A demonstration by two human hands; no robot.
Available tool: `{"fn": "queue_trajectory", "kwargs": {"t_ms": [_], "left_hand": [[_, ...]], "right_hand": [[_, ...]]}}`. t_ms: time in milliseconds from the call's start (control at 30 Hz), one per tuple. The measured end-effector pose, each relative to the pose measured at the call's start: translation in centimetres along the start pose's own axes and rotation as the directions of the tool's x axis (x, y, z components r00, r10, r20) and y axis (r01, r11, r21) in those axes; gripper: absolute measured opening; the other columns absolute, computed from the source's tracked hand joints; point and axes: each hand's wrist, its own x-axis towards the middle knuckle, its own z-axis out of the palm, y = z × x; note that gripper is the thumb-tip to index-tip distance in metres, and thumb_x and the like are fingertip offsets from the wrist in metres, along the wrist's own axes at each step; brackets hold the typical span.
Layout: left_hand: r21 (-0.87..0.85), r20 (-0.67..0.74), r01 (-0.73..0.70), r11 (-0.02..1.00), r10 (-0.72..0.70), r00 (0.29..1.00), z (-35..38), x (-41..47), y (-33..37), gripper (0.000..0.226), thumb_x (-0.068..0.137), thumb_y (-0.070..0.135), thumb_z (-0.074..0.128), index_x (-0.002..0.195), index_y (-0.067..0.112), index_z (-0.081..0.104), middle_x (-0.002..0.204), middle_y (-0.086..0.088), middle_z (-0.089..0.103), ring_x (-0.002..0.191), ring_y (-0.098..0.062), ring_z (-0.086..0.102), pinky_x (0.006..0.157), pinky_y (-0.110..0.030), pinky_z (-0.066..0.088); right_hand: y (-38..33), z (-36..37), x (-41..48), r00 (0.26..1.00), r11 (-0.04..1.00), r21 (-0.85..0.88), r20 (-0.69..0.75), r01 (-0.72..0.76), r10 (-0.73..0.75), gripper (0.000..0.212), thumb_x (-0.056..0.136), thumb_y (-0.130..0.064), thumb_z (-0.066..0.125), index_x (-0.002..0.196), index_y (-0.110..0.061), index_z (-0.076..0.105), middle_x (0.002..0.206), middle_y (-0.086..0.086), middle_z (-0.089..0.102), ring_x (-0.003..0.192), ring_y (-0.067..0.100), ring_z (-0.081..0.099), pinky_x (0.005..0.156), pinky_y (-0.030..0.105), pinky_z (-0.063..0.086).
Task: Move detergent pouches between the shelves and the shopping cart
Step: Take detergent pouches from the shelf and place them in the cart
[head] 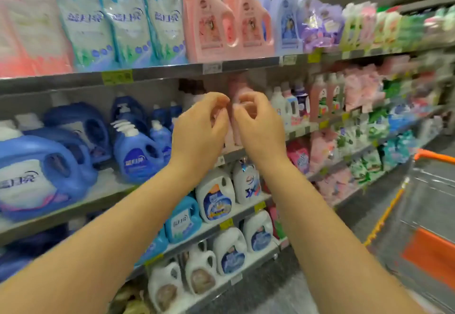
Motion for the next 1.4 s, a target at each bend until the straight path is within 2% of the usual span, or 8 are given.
{"fn": "queue_trajectory", "kwargs": {"t_ms": [67, 233, 433, 533, 767, 1000, 1233, 1400], "left_hand": [[-0.061, 0.019, 0.02, 0.998, -0.019, 1.0, 2.2, -3.2, 3.3, 0.02, 0.091, 0.015, 0.051, 0.106, 0.017, 0.063, 0.092, 0.015, 0.059, 0.082, 0.005, 0.049, 0.072, -0.004, 0.034], [-0.222, 0.167, 0.163, 0.961, -0.128, 0.978, 10.8, -9.8, 9.3, 0.022, 0.092, 0.019, 0.052, 0.113, 0.018, 0.058, 0.106, 0.008, 0.062, 0.098, -0.009, 0.058, 0.085, -0.023, 0.043], [-0.222, 0.389, 0.339, 0.914, -0.236, 0.89, 23.3, -16.6, 13.6, 0.027, 0.09, 0.022, 0.054, 0.115, 0.013, 0.057, 0.115, -0.003, 0.063, 0.106, -0.018, 0.059, 0.094, -0.033, 0.044], [-0.178, 0.493, 0.4, 0.899, -0.27, 0.827, 28.4, -20.1, 14.6, 0.031, 0.089, 0.023, 0.055, 0.118, 0.012, 0.056, 0.117, -0.003, 0.062, 0.102, -0.016, 0.058, 0.09, -0.025, 0.04], [0.001, 0.734, 0.465, 0.885, -0.317, 0.601, 38.5, -27.2, 13.8, 0.052, 0.09, 0.021, 0.056, 0.137, 0.01, 0.037, 0.135, -0.012, 0.05, 0.118, -0.029, 0.05, 0.1, -0.04, 0.04], [0.191, 0.879, 0.488, 0.852, -0.37, 0.302, 48.7, -33.2, 9.7, 0.069, 0.093, 0.028, 0.052, 0.148, 0.014, 0.014, 0.148, -0.015, 0.032, 0.134, -0.028, 0.036, 0.104, -0.033, 0.031], [0.387, 0.894, 0.454, 0.803, -0.447, 0.029, 58.8, -37.9, 4.8, 0.072, 0.094, 0.029, 0.051, 0.149, 0.011, 0.009, 0.145, -0.02, 0.036, 0.129, -0.032, 0.041, 0.1, -0.033, 0.033], [0.484, 0.861, 0.402, 0.778, -0.505, -0.058, 65.1, -40.4, 2.5, 0.069, 0.094, 0.035, 0.049, 0.148, 0.008, 0.015, 0.14, -0.023, 0.041, 0.126, -0.036, 0.043, 0.098, -0.036, 0.035]], "right_hand": [[2.1, -4.7, -3.0, 0.996, 0.997, -0.029, -0.047, -0.072, 0.07, 0.015, 0.09, -0.032, 0.054, 0.104, -0.026, 0.058, 0.089, -0.015, 0.06, 0.091, 0.009, 0.059, 0.085, 0.035, 0.048], [8.8, -15.0, -9.0, 0.959, 0.962, -0.116, -0.17, -0.247, 0.226, 0.011, 0.09, -0.034, 0.056, 0.1, -0.029, 0.056, 0.087, -0.016, 0.06, 0.087, 0.009, 0.059, 0.077, 0.029, 0.045], [18.7, -26.8, -14.3, 0.859, 0.829, -0.269, -0.307, -0.491, 0.409, 0.022, 0.085, -0.028, 0.062, 0.106, -0.02, 0.061, 0.102, -0.001, 0.067, 0.1, 0.02, 0.06, 0.092, 0.041, 0.044], [23.1, -31.2, -16.5, 0.781, 0.736, -0.281, -0.345, -0.616, 0.522, 0.027, 0.086, -0.028, 0.062, 0.111, -0.019, 0.06, 0.109, 0.0, 0.065, 0.104, 0.02, 0.057, 0.091, 0.034, 0.043], [32.6, -33.7, -21.1, 0.581, 0.536, -0.226, -0.35, -0.814, 0.735, 0.044, 0.089, -0.03, 0.057, 0.129, -0.016, 0.047, 0.122, 0.005, 0.057, 0.112, 0.023, 0.052, 0.088, 0.029, 0.036], [43.0, -33.5, -23.6, 0.306, 0.283, -0.117, -0.363, -0.952, 0.88, 0.058, 0.093, -0.033, 0.051, 0.145, -0.017, 0.029, 0.146, 0.007, 0.04, 0.131, 0.024, 0.041, 0.102, 0.031, 0.033], [54.1, -32.8, -25.6, 0.003, 0.018, 0.039, -0.347, -0.999, 0.938, 0.062, 0.096, -0.035, 0.047, 0.148, -0.013, 0.021, 0.15, 0.011, 0.034, 0.135, 0.027, 0.036, 0.104, 0.032, 0.03], [60.8, -32.4, -26.0, -0.137, -0.094, 0.142, -0.337, -0.985, 0.931, 0.051, 0.097, -0.033, 0.045, 0.14, -0.008, 0.034, 0.142, 0.015, 0.044, 0.129, 0.031, 0.043, 0.1, 0.031, 0.033]]}}
